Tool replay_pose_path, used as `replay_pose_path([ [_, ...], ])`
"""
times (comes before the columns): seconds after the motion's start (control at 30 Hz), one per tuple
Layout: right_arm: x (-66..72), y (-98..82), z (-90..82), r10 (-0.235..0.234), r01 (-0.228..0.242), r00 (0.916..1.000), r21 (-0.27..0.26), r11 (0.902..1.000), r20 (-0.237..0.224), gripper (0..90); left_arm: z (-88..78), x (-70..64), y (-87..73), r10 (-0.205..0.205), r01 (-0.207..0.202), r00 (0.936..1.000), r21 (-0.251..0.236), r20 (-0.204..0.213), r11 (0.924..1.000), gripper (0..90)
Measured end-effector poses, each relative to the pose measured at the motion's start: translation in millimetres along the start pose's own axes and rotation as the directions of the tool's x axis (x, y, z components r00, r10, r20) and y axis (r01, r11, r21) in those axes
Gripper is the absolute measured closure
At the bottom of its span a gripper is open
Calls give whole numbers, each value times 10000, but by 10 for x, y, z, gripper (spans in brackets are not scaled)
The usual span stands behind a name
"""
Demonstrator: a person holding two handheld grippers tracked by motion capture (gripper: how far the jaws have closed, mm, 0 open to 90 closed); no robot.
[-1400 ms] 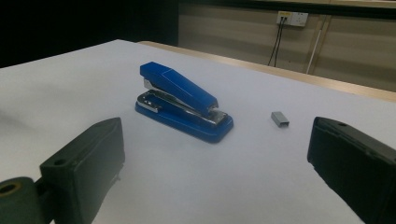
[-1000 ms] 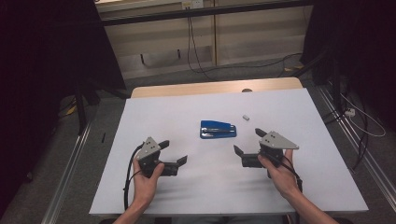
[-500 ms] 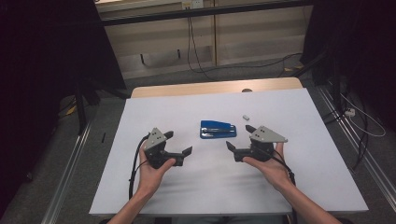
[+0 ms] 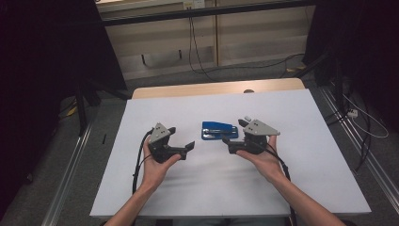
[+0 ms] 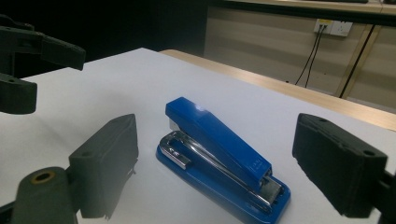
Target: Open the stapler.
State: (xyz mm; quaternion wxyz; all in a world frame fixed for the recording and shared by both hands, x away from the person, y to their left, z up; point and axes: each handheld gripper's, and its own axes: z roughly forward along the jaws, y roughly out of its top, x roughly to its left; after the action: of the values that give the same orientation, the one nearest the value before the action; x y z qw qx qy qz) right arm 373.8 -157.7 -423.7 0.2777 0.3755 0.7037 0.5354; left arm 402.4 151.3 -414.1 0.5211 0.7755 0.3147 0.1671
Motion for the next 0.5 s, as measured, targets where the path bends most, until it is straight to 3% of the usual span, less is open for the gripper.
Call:
replay_pose_path([
  [0.17,-14,23,110,160,-160,9998,28,9999,-110,184,110,33,58,189,-188,9997,71,-146,9998,43],
  [0.27,-31,57,141,207,-207,9998,-132,9997,-42,210,167,25,148,-77,76,10000,-197,-39,9998,45],
  [0.37,-66,61,164,368,-368,9993,-193,9991,-26,233,221,1,232,83,-84,10000,-392,-17,9992,46],
  [0.5,-89,21,197,443,-443,9990,86,9990,2,253,308,10,295,136,-141,9998,-419,-131,9990,48],
])
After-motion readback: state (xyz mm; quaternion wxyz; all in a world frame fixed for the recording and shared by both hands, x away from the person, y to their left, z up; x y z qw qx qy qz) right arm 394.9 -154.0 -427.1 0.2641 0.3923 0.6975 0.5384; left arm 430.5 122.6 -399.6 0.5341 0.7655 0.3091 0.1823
